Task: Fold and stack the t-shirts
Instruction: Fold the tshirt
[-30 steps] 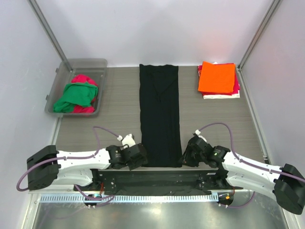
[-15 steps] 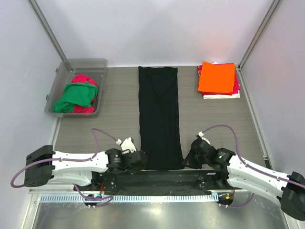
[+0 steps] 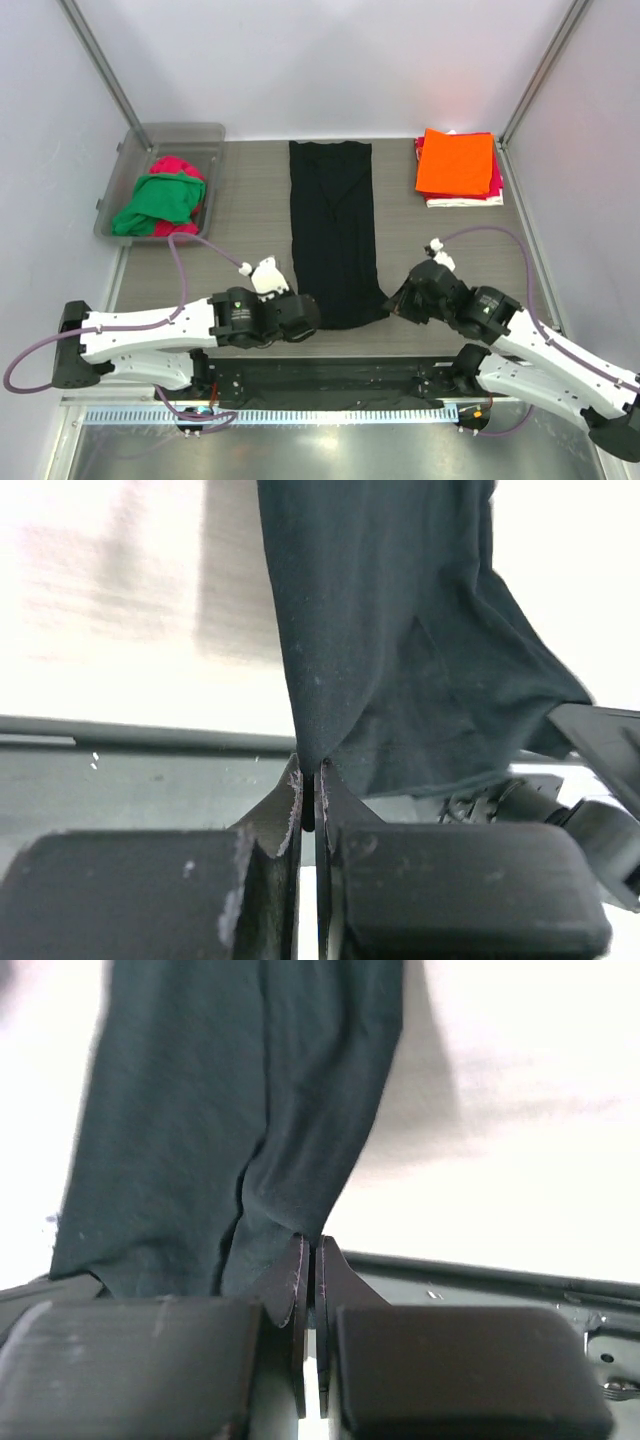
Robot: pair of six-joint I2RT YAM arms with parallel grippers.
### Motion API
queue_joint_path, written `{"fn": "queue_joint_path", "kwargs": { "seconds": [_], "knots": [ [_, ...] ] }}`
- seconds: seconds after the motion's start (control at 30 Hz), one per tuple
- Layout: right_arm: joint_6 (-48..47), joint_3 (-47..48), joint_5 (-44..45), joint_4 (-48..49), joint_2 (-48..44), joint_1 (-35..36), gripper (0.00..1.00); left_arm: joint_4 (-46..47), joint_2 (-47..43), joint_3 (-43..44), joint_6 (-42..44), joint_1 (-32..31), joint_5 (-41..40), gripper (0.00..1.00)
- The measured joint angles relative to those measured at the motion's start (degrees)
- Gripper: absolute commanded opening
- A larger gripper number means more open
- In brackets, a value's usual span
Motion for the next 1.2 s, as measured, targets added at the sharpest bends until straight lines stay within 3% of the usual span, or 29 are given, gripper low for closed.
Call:
{"fn": "queue_joint_path", "kwargs": {
  "seconds": [0.17,0.33,0.67,1.0,1.2],
  "knots": [
    [-5.7,12.5,5.4,-1.6,9.9,-2.0,0.01,-2.9,0.0,4.6,6.1,6.0,-2.5,0.02],
    [-13.6,21.6,5.0,-0.5,22.4,-10.0,0.01,-0.2,1.5,6.2,15.8,17.7,-1.0,0.02],
    [-25.0,36.2,-0.8,2.8,41.7,-22.0,0.01,7.6,17.4,19.1,33.2,37.0,8.9,0.0],
    [-30.6,47.5,-4.9,4.1,58.4,-27.5,0.01,9.4,35.8,30.9,42.3,46.2,16.7,0.0],
    [-32.7,53.5,-7.1,4.7,67.3,-29.2,0.01,9.8,41.5,34.2,44.3,48.5,18.8,0.0]
  ]
}}
